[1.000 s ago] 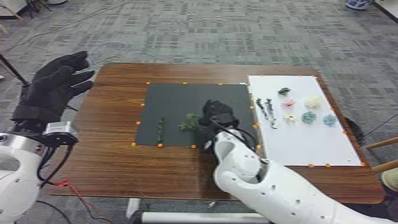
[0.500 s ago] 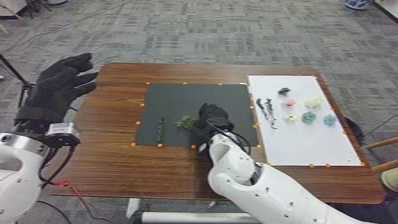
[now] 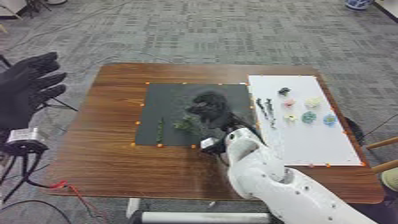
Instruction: Arrange flowers
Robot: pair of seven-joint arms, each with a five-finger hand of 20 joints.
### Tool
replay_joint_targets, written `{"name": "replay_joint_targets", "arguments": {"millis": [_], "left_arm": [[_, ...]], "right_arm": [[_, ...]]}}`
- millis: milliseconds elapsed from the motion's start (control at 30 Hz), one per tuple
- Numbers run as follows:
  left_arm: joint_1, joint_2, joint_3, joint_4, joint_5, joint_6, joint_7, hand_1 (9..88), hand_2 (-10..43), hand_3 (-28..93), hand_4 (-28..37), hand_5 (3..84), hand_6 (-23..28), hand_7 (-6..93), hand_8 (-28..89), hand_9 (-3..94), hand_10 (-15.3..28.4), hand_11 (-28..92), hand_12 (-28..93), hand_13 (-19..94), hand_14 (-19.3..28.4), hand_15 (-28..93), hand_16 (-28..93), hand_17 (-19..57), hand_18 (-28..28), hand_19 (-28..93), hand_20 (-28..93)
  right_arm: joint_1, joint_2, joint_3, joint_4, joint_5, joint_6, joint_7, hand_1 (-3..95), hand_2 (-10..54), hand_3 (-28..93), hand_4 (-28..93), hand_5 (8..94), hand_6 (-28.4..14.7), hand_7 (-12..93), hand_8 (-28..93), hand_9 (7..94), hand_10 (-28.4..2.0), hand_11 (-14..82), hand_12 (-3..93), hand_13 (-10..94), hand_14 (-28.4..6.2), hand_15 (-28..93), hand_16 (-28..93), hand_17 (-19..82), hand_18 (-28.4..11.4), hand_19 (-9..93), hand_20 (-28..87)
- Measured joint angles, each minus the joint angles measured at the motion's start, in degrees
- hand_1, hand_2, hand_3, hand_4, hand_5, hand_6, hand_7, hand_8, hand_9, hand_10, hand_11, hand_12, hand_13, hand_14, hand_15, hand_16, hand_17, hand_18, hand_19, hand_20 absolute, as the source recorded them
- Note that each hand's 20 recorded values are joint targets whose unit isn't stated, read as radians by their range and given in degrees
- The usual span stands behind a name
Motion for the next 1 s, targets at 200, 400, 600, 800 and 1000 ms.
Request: {"name": "replay_joint_targets", "arguments": {"millis": [200,400,600,800,1000], "left_arm": [[6.07,-4.71,-0.54,-0.81,-2.13,4.37,2.71,24.9,-9.5,67,-28.3,22.5,2.1,29.0,-13,15.1,10.2,30,15,9,13.0,46,-7,-9.9,20.0,39,12],[7.70,-6.10,0.18,-0.16,-2.12,5.15,2.68,24.6,-9.5,68,-28.3,22.6,2.2,28.8,-13,15.1,10.2,30,15,9,13.0,46,-6,-9.9,19.9,39,12],[7.38,-6.29,0.90,-0.27,-0.60,4.72,2.35,24.5,-9.5,68,-28.3,22.6,2.3,28.6,-13,15.1,10.2,30,15,9,13.0,46,-6,-9.9,19.8,39,12],[6.38,-6.14,1.69,-0.38,0.29,4.20,2.00,24.4,-9.5,68,-28.3,22.6,2.3,28.6,-13,15.1,10.2,30,15,9,13.1,46,-6,-9.8,19.6,39,13],[5.93,-5.82,1.99,-0.49,0.34,4.21,1.85,24.2,-9.5,68,-28.3,22.6,2.3,28.7,-13,15.0,10.2,30,15,9,13.1,46,-6,-9.8,19.6,39,13]], "right_arm": [[-4.17,5.62,7.77,-4.07,-0.35,2.49,-5.51,26.2,3.8,92,-15,44.7,-1.1,22,-12,49.1,-15.8,50.0,51.9,54,-15.9,80,40,24,-22.6,77,50],[-10.47,10.29,15.91,-5.08,-11.13,-10.93,-7.08,27.2,13.2,93,4,53.0,3.5,25,-16,38.4,-15.5,52.5,67.6,37,-16.1,77,54,19,-21.3,74,52],[-10.61,16.41,8.69,-3.34,-19.01,-10.99,-5.08,25.5,16.8,93,6,55.9,3.9,29,-16,36.8,-15.5,54.5,70.0,36,-16.4,78,54,18,-21.0,72,52],[-8.59,18.92,3.59,-2.31,-18.20,-12.32,-6.31,24.9,15.9,93,6,56.0,3.0,31,-17,37.3,-15.6,54.9,69.8,36,-16.6,79,54,18,-21.1,72,53],[-1.76,19.48,-4.35,-0.75,-18.81,-15.12,-7.65,24.3,16.0,93,6,56.3,3.1,30,-18,37.8,-15.7,55.0,69.7,37,-16.8,79,53,18,-21.2,73,53]]}}
